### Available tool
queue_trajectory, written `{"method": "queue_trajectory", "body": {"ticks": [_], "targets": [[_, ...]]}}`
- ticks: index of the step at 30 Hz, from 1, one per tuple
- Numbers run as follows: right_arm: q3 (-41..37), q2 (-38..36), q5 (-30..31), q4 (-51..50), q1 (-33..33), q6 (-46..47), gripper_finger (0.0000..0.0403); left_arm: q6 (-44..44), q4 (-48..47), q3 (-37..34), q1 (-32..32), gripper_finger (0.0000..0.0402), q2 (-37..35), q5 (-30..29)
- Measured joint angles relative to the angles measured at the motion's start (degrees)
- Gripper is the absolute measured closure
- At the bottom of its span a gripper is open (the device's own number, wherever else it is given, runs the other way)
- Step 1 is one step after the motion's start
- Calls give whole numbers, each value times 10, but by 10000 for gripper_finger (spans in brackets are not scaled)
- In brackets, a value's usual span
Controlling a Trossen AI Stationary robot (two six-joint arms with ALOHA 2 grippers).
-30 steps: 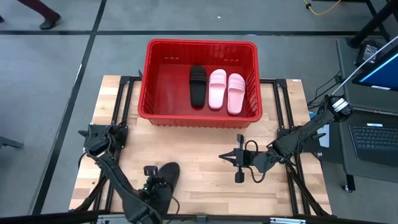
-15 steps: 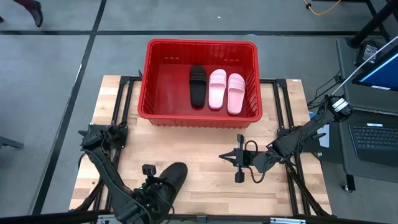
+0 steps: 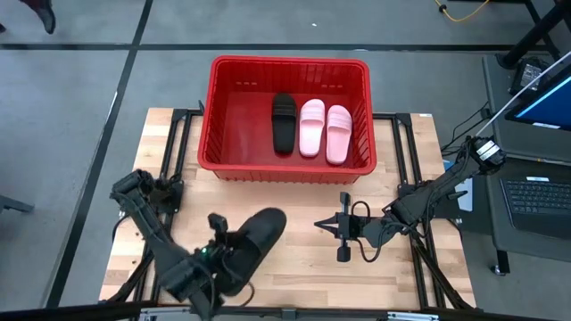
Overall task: Pick and place slides into bin
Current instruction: Put the black slide into the red container
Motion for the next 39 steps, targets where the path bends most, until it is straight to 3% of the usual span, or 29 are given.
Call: {"method": "queue_trajectory", "body": {"ticks": [9,23,30,36,39], "targets": [[0,0,0,-1,-1,2,398,102,0,0,88,396,-69,-84],[0,0,0,54,-20,-76,398,259,0,0,248,396,-154,-84],[0,-7,45,106,-85,-190,398,334,0,0,371,396,-175,-84],[0,-39,45,90,-162,-248,398,391,8,0,463,396,-177,-78],[0,-62,47,78,-190,-286,398,455,77,-16,503,396,-177,-61]]}}
